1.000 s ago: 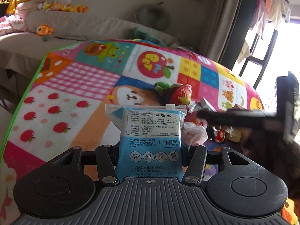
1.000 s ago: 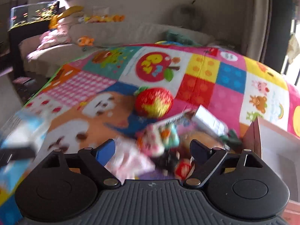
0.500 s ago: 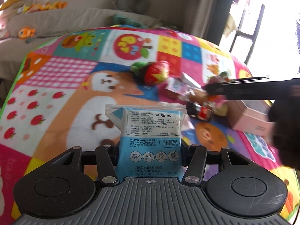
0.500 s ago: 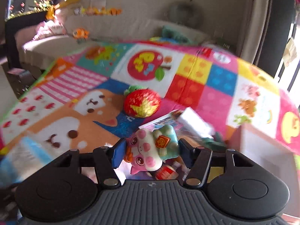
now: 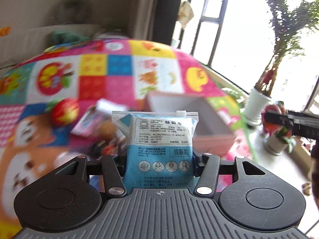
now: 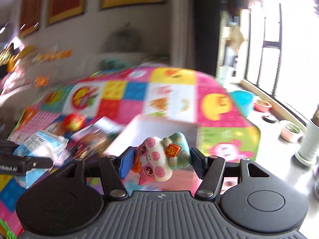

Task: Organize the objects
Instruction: 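Carry the tissue pack toward the pink box with left while right grasps the pink pig figurine, then lower the tissue pack into the box with left while right carries the pig into it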

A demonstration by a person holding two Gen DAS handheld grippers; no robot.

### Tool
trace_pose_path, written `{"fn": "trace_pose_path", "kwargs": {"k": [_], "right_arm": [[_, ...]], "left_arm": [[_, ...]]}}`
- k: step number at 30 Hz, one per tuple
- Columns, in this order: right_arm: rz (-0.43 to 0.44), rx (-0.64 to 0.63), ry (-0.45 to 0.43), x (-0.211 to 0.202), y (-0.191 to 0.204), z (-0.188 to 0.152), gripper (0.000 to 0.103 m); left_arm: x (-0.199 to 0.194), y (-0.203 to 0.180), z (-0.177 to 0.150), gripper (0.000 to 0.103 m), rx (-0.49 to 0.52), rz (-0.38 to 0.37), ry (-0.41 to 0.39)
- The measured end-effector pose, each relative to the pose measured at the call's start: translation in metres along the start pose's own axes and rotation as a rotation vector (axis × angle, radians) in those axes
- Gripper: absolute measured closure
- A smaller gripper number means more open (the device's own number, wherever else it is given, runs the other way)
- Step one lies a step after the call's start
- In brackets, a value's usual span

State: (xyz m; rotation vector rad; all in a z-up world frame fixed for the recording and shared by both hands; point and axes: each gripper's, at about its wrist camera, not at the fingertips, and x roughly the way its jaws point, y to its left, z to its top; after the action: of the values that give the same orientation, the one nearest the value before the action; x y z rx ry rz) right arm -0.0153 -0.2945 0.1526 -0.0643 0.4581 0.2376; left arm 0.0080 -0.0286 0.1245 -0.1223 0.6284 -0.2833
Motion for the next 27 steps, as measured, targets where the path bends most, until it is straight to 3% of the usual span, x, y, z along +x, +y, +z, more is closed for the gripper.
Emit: {"fn": "trace_pose_path", "kwargs": {"k": [5,8,12,14,16,20,24,27], "right_arm": [[-0.036,0.113,-0.046,0.002,-0.05,0.015,0.042],[-0.048,0.125,-0.04,0.016,-0.061,0.017,0.042],[-0.076,0.083,-0.009,0.04,-0.065,0.016,0.042],[-0.073,0.071,0.008,0.053,-0.067,0.017,0.042],[-0.068,0.066,0.029,0.069,-0.066,0.017,0.041],[-0.067,0.06,0.057,0.093,-0.059,0.017,0.041],[-0.056,0.065,0.088,0.109,-0.052,0.018,0.041],[-0.055,0.055,0.106,0.116,-0.045,0.021,0.041]], "left_arm": [[0.111,-0.042,0.047,0.044,-0.119,-0.118,0.044],[0.177,-0.057,0.048,0.044,-0.18,-0.092,0.097],[0.23,-0.065,0.029,0.044,-0.143,-0.053,0.259],[0.237,-0.065,0.022,0.042,-0.078,-0.055,0.323],[0.232,-0.066,0.021,0.043,-0.002,-0.057,0.317],[0.204,-0.057,0.029,0.045,0.01,-0.08,0.195],[0.195,-0.056,0.033,0.045,0.014,-0.185,0.232],[0.164,-0.052,0.032,0.045,0.023,-0.214,0.141]]}}
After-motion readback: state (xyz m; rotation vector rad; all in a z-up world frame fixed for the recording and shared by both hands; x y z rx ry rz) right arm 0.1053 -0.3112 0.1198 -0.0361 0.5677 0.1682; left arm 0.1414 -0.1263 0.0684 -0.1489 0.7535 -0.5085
